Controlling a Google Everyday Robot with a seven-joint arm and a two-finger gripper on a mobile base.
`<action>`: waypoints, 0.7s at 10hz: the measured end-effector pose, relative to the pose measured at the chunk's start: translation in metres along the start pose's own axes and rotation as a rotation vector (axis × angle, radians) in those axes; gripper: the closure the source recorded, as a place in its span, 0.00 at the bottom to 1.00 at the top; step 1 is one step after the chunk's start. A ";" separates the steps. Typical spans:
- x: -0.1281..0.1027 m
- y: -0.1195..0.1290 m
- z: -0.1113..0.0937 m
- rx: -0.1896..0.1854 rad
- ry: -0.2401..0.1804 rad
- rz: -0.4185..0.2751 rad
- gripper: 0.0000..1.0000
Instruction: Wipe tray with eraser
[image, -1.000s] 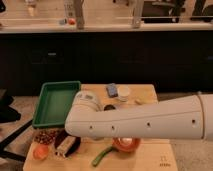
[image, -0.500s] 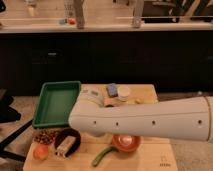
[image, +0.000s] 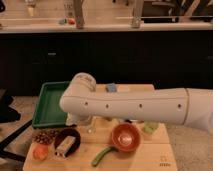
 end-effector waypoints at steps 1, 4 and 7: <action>-0.005 -0.013 0.007 -0.010 -0.027 -0.027 0.20; -0.019 -0.043 0.039 -0.046 -0.133 -0.106 0.20; -0.020 -0.041 0.062 -0.051 -0.213 -0.121 0.20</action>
